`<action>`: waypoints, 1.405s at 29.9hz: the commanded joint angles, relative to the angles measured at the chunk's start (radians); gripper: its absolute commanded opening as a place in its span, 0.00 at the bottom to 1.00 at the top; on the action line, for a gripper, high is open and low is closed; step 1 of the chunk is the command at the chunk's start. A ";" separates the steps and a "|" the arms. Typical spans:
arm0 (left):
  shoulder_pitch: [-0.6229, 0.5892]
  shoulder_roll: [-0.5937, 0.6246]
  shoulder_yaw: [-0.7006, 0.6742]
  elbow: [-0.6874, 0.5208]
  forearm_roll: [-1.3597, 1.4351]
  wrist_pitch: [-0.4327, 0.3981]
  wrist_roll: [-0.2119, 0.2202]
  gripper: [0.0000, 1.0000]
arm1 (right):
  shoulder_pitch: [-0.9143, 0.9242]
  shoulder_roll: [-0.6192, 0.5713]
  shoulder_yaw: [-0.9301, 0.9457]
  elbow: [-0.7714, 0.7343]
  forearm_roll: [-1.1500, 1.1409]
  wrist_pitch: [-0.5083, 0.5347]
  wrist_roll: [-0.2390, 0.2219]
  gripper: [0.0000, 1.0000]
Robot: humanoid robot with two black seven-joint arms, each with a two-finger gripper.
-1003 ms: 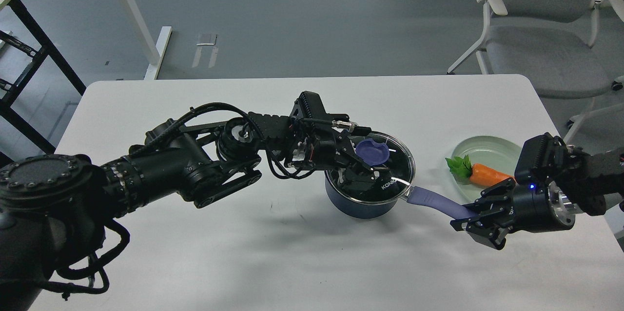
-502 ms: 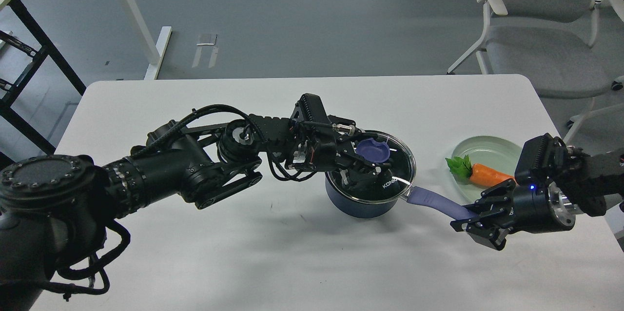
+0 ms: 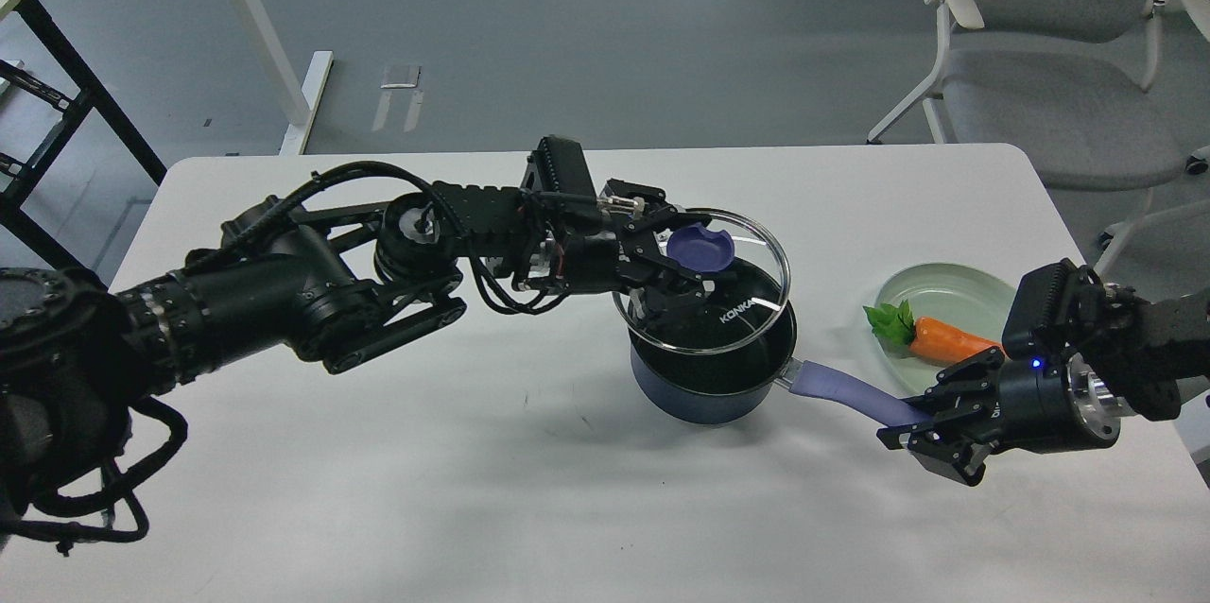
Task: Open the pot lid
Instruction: 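Carry the glass lid away from the pot and lower it onto the table, then release the lid and raise the left gripper away from it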
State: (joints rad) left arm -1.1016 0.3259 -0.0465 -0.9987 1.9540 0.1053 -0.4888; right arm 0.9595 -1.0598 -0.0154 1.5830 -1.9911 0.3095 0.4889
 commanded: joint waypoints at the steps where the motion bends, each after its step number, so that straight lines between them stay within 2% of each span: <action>1: 0.019 0.160 0.004 -0.076 -0.026 0.005 0.000 0.37 | -0.001 0.001 0.002 0.000 0.000 -0.006 0.000 0.35; 5: 0.087 0.307 0.005 -0.123 -0.029 0.025 0.000 0.37 | 0.002 0.001 0.002 0.000 0.000 -0.006 0.000 0.35; 8: 0.159 0.379 0.005 -0.126 -0.029 0.103 0.000 0.38 | 0.002 0.001 0.003 0.000 0.000 -0.006 0.000 0.35; 16: 0.330 0.485 0.007 -0.110 -0.026 0.243 0.000 0.39 | 0.002 0.001 0.002 0.000 0.000 -0.006 0.000 0.35; 23: 0.433 0.493 0.007 -0.100 -0.015 0.343 0.000 0.40 | 0.002 0.006 0.002 0.000 0.000 -0.006 0.000 0.35; 27: 0.451 0.478 0.007 -0.035 0.019 0.383 0.000 0.41 | 0.002 0.008 0.002 0.000 0.000 -0.006 0.000 0.35; 30: 0.454 0.461 0.007 0.012 0.037 0.383 0.000 0.41 | 0.002 0.008 0.002 0.000 0.000 -0.006 0.000 0.35; 39: 0.454 0.449 0.050 0.034 0.037 0.383 0.000 0.44 | 0.002 0.008 0.002 0.000 0.000 -0.006 0.000 0.35; 42: 0.453 0.440 0.050 0.035 0.037 0.383 0.000 0.52 | 0.002 0.008 0.002 0.000 0.000 -0.006 0.000 0.35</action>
State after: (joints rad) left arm -0.6472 0.7718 0.0025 -0.9663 1.9916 0.4888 -0.4886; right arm 0.9618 -1.0524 -0.0139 1.5825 -1.9911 0.3036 0.4887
